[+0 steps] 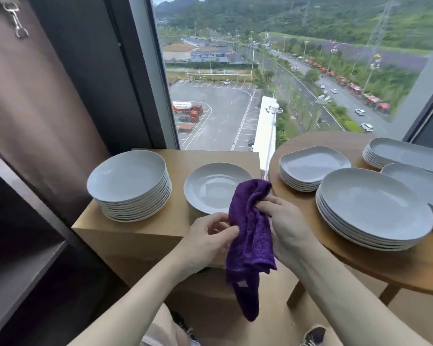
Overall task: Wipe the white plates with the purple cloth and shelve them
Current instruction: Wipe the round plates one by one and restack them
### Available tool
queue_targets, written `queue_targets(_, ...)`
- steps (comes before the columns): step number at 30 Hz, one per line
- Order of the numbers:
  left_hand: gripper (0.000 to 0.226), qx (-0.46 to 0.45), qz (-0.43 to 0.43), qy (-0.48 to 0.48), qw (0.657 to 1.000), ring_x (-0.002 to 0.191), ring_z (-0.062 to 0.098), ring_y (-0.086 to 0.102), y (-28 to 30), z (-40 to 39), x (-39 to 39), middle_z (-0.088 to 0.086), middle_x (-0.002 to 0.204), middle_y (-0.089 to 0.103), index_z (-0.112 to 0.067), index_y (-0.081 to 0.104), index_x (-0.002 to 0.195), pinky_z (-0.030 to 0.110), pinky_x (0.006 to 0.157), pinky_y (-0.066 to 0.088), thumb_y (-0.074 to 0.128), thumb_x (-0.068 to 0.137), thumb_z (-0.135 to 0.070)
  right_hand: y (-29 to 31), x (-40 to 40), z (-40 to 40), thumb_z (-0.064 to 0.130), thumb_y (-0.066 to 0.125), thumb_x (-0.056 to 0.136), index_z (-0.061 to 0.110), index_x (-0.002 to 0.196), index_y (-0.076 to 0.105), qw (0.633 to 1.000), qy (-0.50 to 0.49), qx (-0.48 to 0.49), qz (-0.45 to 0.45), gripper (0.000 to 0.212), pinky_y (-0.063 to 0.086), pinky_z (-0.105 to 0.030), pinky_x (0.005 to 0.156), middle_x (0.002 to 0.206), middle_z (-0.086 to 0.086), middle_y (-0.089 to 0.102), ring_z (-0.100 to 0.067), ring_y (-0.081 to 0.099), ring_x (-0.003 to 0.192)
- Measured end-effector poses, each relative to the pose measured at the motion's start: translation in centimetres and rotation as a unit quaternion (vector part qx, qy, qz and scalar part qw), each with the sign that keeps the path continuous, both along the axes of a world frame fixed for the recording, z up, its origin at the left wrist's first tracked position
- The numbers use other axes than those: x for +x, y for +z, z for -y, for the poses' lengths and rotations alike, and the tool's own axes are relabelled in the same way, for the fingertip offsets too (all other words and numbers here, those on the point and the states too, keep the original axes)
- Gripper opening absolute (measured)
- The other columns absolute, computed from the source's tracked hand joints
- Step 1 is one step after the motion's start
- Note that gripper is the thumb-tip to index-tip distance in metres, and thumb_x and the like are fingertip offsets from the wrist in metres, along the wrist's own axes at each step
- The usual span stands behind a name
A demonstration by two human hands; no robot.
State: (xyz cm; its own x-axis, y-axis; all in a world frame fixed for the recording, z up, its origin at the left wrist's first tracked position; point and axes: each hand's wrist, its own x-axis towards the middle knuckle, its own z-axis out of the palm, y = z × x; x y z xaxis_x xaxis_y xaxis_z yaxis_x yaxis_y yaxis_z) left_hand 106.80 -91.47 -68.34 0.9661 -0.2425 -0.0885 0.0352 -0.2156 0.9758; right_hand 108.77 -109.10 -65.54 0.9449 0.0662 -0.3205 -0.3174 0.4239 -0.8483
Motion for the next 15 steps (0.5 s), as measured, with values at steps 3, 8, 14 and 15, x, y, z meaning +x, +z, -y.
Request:
queue_targets(3, 0.031, -0.001, 0.006, 0.0, 1.0, 0.082, 0.013, 0.065, -0.4, -0.7, -0.1, 0.014, 0.102, 0.072, -0.02, 0.073, 0.108, 0.027, 0.076, 0.053, 0.062, 0.089, -0.042, -1.0, -0.4, -1.8, 0.003, 0.051, 0.101, -0.011, 0.117, 0.062, 0.999, 0.006, 0.043, -0.017, 0.023, 0.06, -0.049, 0.084, 0.097, -0.024, 0.065, -0.037, 0.067, 0.087)
queue_targets(8, 0.026, -0.08, -0.024, 0.091, 0.992, 0.099, 0.031, 0.074, -0.8, -0.6, 0.4, 0.011, 0.102, 0.076, -0.02, 0.075, 0.101, 0.053, 0.092, 0.06, 0.065, 0.093, -0.043, -1.8, -1.6, -2.8, 0.022, 0.061, 0.099, 0.007, 0.133, 0.061, 0.998, 0.02, 0.038, 0.038, 0.038, 0.053, -0.056, 0.102, 0.124, -0.021, 0.07, -0.038, 0.069, 0.115)
queue_targets(14, 0.034, -0.099, -0.028, 0.113, 0.988, 0.083, 0.026, 0.074, 0.0, -0.9, 1.2, 0.014, 0.091, 0.078, -0.006, 0.077, 0.094, 0.039, 0.077, 0.06, 0.056, 0.107, -0.031, -3.7, -2.7, -4.4, 0.027, 0.082, 0.085, 0.02, 0.135, 0.057, 0.99, 0.041, -0.073, 0.111, 0.057, 0.059, -0.047, 0.092, 0.126, -0.012, 0.07, -0.03, 0.07, 0.114)
queue_targets(15, 0.042, -0.078, -0.024, 0.112, 0.99, 0.077, 0.026, 0.07, 0.0, -1.0, 1.3, 0.014, 0.085, 0.075, 0.0, 0.074, 0.091, 0.04, 0.074, 0.057, 0.054, 0.108, -0.033, -3.9, -2.6, -4.5, 0.024, 0.082, 0.086, 0.019, 0.134, 0.058, 0.99, 0.033, -0.081, 0.112, 0.054, 0.06, -0.046, 0.089, 0.124, -0.013, 0.071, -0.03, 0.071, 0.111)
